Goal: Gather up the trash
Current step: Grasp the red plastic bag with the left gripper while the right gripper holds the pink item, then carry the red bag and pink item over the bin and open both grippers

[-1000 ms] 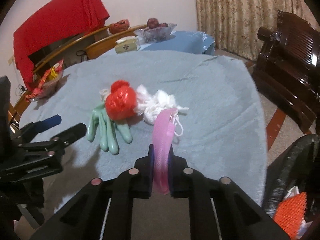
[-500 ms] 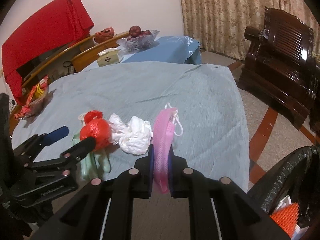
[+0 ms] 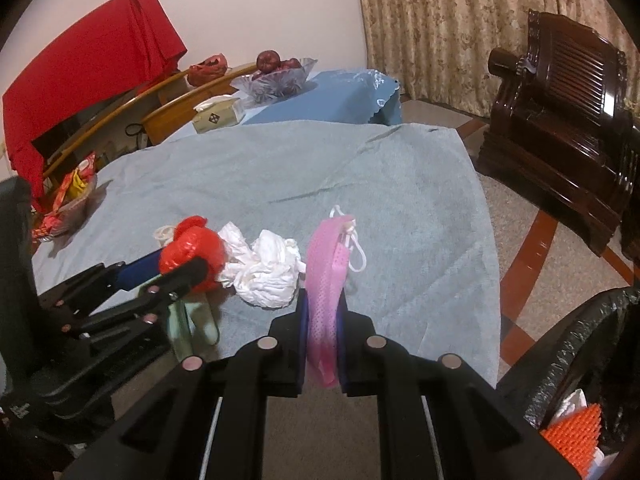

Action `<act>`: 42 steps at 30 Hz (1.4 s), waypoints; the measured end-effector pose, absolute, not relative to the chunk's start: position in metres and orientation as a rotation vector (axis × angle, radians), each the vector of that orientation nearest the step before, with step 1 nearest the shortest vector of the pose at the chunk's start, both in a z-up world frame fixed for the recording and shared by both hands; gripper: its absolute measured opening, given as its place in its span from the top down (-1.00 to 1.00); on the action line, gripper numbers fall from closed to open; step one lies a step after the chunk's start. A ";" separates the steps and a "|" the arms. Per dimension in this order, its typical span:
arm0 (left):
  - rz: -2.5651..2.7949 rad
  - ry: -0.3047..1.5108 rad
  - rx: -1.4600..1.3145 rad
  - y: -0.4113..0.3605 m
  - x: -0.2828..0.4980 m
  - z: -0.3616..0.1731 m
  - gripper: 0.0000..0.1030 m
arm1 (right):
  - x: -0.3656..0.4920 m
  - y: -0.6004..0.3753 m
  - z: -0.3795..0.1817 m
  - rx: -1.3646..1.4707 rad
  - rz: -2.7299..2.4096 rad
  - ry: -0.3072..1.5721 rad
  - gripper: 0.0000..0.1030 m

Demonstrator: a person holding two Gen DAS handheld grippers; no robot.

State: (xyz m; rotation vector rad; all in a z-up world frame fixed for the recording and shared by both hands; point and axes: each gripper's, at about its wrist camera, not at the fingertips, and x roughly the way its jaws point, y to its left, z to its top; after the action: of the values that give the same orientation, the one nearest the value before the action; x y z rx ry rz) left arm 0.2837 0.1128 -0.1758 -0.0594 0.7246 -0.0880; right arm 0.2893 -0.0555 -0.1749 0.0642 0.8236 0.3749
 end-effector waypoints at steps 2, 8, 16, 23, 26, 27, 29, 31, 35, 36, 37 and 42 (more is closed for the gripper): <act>-0.080 0.713 -0.065 0.114 0.278 -0.170 0.26 | 0.287 -0.056 -0.172 0.069 0.376 0.817 0.76; -0.060 0.703 -0.076 0.116 0.266 -0.155 0.28 | 0.280 -0.057 -0.161 0.072 0.387 0.797 0.76; -0.035 0.700 -0.074 0.113 0.244 -0.141 0.29 | 0.264 -0.061 -0.145 0.072 0.400 0.769 0.76; -0.027 0.688 -0.079 0.110 0.222 -0.126 0.34 | 0.243 -0.066 -0.129 0.065 0.414 0.744 0.76; -0.031 0.685 -0.080 0.106 0.209 -0.118 0.44 | 0.233 -0.072 -0.121 0.063 0.416 0.732 0.76; -0.034 0.684 -0.081 0.105 0.207 -0.117 0.44 | 0.229 -0.073 -0.118 0.063 0.417 0.728 0.76; -0.041 0.680 -0.082 0.101 0.200 -0.113 0.44 | 0.219 -0.078 -0.113 0.062 0.416 0.718 0.76; -0.054 0.676 -0.086 0.097 0.190 -0.111 0.45 | 0.209 -0.082 -0.107 0.060 0.411 0.707 0.76; -0.072 0.672 -0.098 0.090 0.174 -0.108 0.47 | 0.195 -0.089 -0.100 0.058 0.401 0.695 0.76; -0.074 0.672 -0.101 0.089 0.171 -0.107 0.47 | 0.191 -0.091 -0.099 0.056 0.399 0.692 0.76; -0.076 0.669 -0.101 0.087 0.167 -0.106 0.48 | 0.186 -0.093 -0.097 0.054 0.397 0.687 0.76; -0.097 0.645 -0.080 0.073 0.148 -0.093 0.48 | 0.167 -0.103 -0.087 0.052 0.385 0.666 0.76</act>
State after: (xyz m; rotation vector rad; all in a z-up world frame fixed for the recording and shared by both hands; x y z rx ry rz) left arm 0.1477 0.0733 -0.0930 -0.0795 0.6451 -0.0966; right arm 0.1672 -0.1028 -0.0875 0.0516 0.6660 0.3850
